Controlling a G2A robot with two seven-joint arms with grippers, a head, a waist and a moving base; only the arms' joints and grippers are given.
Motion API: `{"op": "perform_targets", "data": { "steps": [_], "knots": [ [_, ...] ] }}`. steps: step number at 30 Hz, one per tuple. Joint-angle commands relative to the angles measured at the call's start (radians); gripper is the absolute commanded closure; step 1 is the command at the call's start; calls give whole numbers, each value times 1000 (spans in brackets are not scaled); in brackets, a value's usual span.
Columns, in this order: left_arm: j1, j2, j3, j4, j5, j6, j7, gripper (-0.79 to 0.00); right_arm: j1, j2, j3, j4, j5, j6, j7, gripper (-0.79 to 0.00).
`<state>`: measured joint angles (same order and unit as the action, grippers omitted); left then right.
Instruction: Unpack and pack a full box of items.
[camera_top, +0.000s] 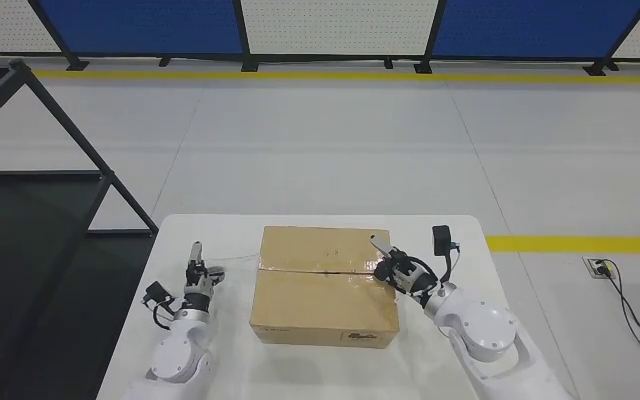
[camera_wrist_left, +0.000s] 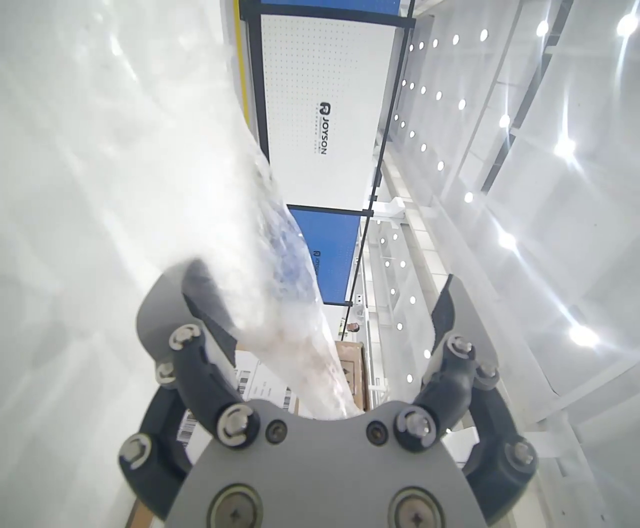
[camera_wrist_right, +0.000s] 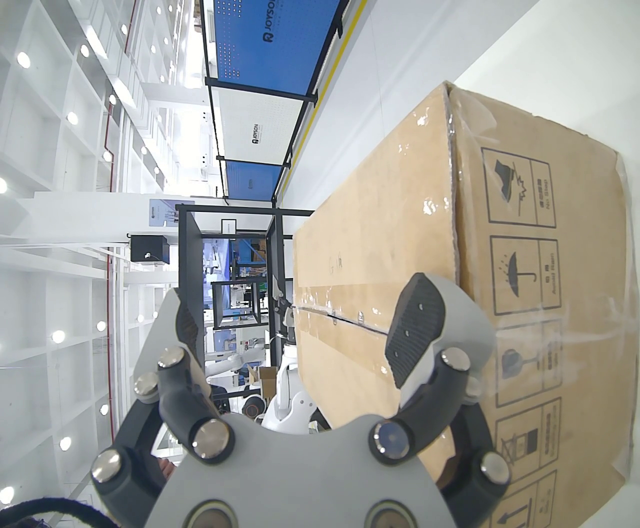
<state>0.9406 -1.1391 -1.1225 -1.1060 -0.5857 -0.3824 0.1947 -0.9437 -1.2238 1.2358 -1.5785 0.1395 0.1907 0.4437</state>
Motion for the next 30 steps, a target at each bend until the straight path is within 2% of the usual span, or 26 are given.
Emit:
{"op": "perform_targets", "data": {
  "steps": [1, 6, 9, 16, 30],
  "knots": [
    [23, 1, -17, -13, 18, -9, 16, -785, 0, 0, 0, 0, 0, 0, 0, -785],
    [81, 4, -64, -61, 39, -21, 31, -785, 0, 0, 0, 0, 0, 0, 0, -785],
    [85, 2, -86, -72, 30, -6, 16, -785, 0, 0, 0, 0, 0, 0, 0, -785],
    [37, -12, -82, -24, -24, 89, -118, -785, 0, 0, 0, 0, 0, 0, 0, -785],
    [-10, -37, -67, 9, 52, 159, -141, -785, 0, 0, 0, 0, 0, 0, 0, -785]
  ]
}}
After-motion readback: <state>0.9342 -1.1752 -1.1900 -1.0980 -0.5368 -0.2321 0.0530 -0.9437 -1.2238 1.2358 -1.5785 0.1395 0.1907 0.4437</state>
